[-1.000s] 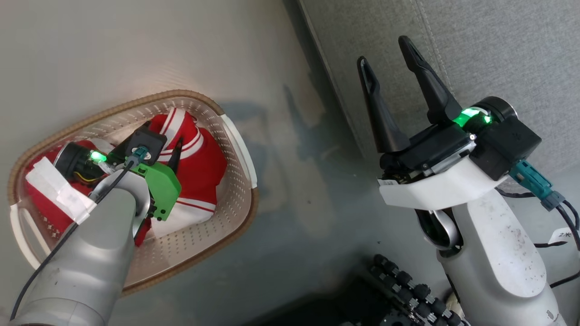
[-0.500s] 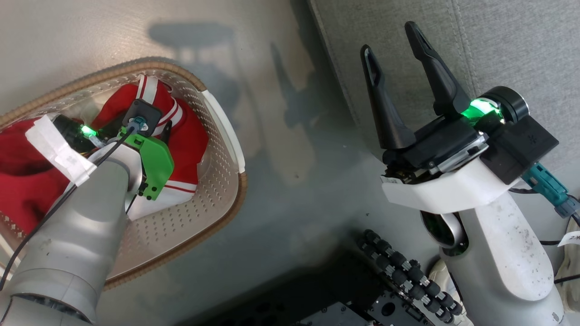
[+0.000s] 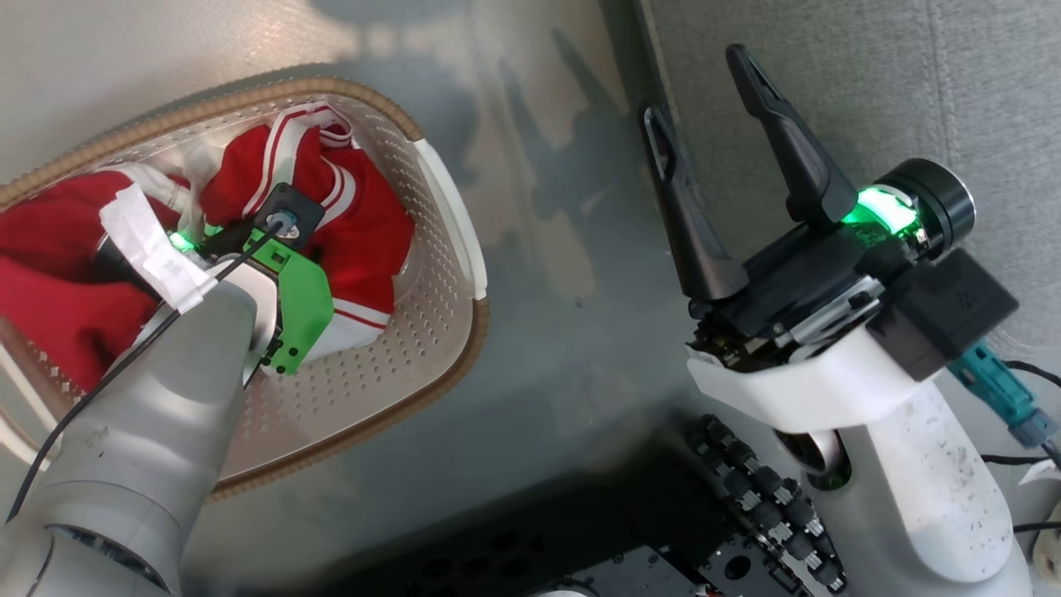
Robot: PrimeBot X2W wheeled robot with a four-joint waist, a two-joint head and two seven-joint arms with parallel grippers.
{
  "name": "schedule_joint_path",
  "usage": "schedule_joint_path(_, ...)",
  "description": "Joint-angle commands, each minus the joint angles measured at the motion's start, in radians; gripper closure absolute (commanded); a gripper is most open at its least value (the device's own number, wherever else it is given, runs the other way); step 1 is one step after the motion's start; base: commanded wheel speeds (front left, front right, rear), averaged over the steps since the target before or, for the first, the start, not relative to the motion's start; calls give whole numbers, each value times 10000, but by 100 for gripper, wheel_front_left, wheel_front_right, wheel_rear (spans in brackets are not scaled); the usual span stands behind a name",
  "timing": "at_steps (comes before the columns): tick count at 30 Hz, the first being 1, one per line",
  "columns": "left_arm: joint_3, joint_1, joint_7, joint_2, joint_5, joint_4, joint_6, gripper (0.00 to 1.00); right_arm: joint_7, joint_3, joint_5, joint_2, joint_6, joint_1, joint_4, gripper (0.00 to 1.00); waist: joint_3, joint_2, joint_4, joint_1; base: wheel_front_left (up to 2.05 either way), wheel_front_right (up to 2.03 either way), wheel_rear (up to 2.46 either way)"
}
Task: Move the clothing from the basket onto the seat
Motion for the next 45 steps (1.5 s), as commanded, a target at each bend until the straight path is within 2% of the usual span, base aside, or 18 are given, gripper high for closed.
schedule_joint_path(1,-176,-224,-18,77,-143,-78,-16,0,-18,46,-160,-20,-3,159,-117,0,89,100,216,0,14,14,14)
schedule_joint_path(2,-295,-224,29,101,-238,-80,-16,0,-18,65,-228,-20,-3,179,-175,0,100,100,272,0,14,14,14)
schedule_joint_path(3,-419,-219,102,106,-324,-86,-16,10,-18,78,-301,-22,-3,206,-219,0,107,100,327,0,13,13,13)
schedule_joint_path(4,-569,-231,101,107,-400,-148,-18,53,-18,94,-382,-22,-3,256,-263,0,119,100,393,0,11,11,11)
schedule_joint_path(5,-723,-245,102,121,-505,-201,-16,87,-18,105,-466,-22,-3,306,-308,0,124,100,452,0,9,9,9)
schedule_joint_path(6,-882,-214,155,115,-610,-258,-16,100,-18,114,-530,-20,-3,334,-344,0,125,100,494,0,8,8,8)
schedule_joint_path(12,-1593,-456,-370,210,-1135,-540,-17,100,-18,87,-714,-22,-3,472,-496,0,104,100,706,0,1,1,1)
schedule_joint_path(20,-2366,-465,-957,47,-1812,-676,-17,100,-18,110,-723,-22,-3,398,-248,0,-297,100,884,0,0,0,0)
schedule_joint_path(33,-3272,546,-2336,-269,-3318,-1393,-17,100,-18,-231,-848,-27,-3,638,679,0,-2274,100,1626,0,0,0,0)
schedule_joint_path(39,-3464,1277,-2579,-261,-3811,-2008,-17,100,-18,-386,-933,-27,-3,918,1202,0,-3455,100,2089,0,0,0,0)
schedule_joint_path(45,-2649,2053,-2570,77,-3773,-3550,-17,100,-18,-546,-997,-28,-3,1276,1641,0,-4590,100,2599,0,0,0,0)
